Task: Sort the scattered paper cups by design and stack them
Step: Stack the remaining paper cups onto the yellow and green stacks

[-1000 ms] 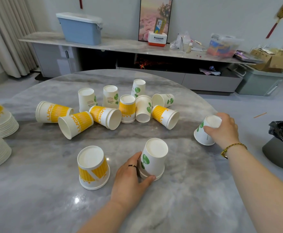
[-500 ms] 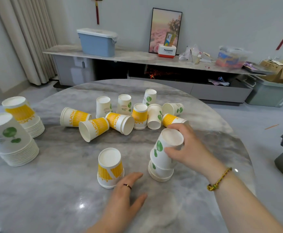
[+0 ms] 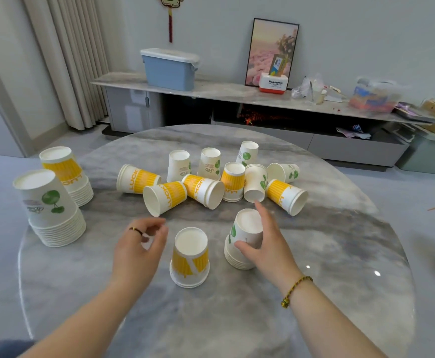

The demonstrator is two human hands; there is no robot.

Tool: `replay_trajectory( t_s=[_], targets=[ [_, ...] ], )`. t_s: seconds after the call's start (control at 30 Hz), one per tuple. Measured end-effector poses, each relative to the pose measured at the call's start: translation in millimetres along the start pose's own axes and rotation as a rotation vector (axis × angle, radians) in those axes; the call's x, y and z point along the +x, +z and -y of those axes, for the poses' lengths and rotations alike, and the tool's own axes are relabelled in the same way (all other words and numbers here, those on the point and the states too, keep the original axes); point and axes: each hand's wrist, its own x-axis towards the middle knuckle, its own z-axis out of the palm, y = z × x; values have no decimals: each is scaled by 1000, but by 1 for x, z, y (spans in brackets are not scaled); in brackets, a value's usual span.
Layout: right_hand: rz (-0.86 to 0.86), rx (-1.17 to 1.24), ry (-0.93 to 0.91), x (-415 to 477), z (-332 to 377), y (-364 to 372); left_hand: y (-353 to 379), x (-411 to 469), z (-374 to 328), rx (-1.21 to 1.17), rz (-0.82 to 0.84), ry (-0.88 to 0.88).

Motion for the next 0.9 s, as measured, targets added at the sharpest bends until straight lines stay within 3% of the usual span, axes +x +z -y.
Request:
replay_trajectory(
  t_s=[0.13, 0.37, 0.6, 0.8, 0.9],
  targets=[
    [-23, -27, 7, 13, -1, 7, -2, 37, 14, 152, -19, -59],
    [-39, -12, 10, 15, -9, 11, 26, 106, 21, 802, 234, 113],
    [-44, 69, 43, 16, -13, 13, 45, 131, 24, 1226, 370, 58],
    [-75, 104, 102, 10, -17, 16, 33, 116, 20, 1105, 336, 31],
    [-53, 103, 101, 7, -15, 13, 16, 104, 6, 630, 277, -93]
  ],
)
